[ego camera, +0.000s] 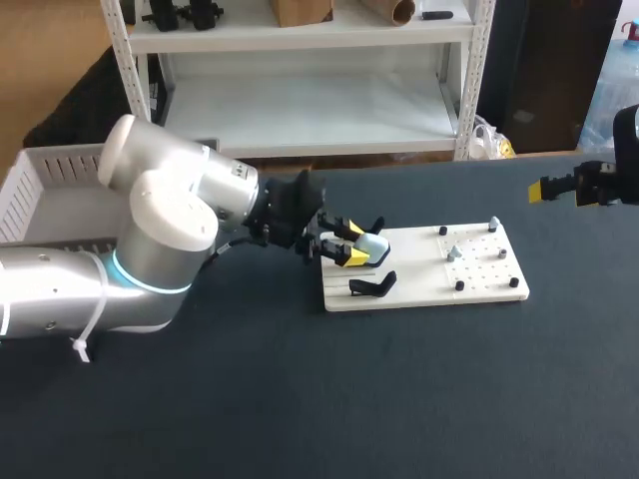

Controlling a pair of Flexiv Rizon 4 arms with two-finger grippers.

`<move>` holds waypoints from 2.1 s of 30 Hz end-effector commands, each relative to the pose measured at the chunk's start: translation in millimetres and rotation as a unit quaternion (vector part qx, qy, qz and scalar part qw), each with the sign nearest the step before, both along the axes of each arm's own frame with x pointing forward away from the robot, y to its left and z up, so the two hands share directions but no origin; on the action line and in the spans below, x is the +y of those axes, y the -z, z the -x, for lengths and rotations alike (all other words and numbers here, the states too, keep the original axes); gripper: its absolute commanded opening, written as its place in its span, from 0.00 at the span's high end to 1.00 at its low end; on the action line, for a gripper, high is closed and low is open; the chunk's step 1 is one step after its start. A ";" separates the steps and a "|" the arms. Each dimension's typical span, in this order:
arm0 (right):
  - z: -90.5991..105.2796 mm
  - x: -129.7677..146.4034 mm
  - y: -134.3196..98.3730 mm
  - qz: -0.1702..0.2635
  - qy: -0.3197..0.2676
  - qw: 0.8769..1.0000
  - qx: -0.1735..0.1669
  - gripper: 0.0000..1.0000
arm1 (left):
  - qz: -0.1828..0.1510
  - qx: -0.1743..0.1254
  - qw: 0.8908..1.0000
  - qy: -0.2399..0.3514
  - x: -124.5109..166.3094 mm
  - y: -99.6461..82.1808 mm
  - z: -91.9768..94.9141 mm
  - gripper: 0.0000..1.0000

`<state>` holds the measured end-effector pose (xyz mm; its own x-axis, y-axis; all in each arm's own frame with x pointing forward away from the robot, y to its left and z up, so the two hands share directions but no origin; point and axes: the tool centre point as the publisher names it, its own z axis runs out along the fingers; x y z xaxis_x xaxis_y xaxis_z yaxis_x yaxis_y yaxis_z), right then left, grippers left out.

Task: Pick up each earbud case from the left stands, insert the matching earbuds, close the lid, and place the case in the box.

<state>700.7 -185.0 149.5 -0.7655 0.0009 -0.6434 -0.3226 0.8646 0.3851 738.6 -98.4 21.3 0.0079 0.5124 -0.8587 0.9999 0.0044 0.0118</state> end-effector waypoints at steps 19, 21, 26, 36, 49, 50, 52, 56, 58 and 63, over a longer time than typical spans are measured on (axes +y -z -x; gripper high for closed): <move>-0.8 -0.3 0.5 -0.001 -0.002 1.000 0.000 0.00 | 0.015 -0.004 1.000 -0.006 4.1 -12.2 3.8 1.00; -0.8 -0.3 0.5 -0.001 -0.002 1.000 0.000 0.00 | 0.021 -0.008 1.000 -0.005 6.2 -17.7 6.2 1.00; -0.8 -0.3 0.5 -0.001 -0.002 1.000 0.000 0.00 | 0.046 -0.017 0.999 0.002 8.8 -40.6 17.5 1.00; -0.8 -0.3 0.5 -0.001 -0.002 1.000 0.000 0.00 | 0.114 -0.021 0.993 -0.012 -4.8 -88.6 42.1 1.00; -0.8 -0.3 0.5 -0.001 -0.002 1.000 0.000 0.00 | 0.129 -0.019 0.991 -0.015 -6.7 -98.2 45.2 1.00; -0.8 -0.3 0.5 -0.001 -0.002 1.000 0.000 0.00 | 0.129 -0.019 0.991 -0.015 -6.7 -98.2 45.2 1.00; -0.8 -0.3 0.5 -0.001 -0.002 1.000 0.000 0.00 | 0.129 -0.019 0.991 -0.015 -6.7 -98.2 45.2 1.00; -0.8 -0.3 0.5 -0.001 -0.002 1.000 0.000 0.00 | 0.129 -0.019 0.991 -0.015 -6.7 -98.2 45.2 1.00; -0.8 -0.3 0.5 -0.001 -0.002 1.000 0.000 0.00 | 0.129 -0.019 0.991 -0.015 -6.7 -98.2 45.2 1.00; -0.8 -0.3 0.5 -0.001 -0.002 1.000 0.000 0.00 | 0.129 -0.019 0.991 -0.015 -6.7 -98.2 45.2 1.00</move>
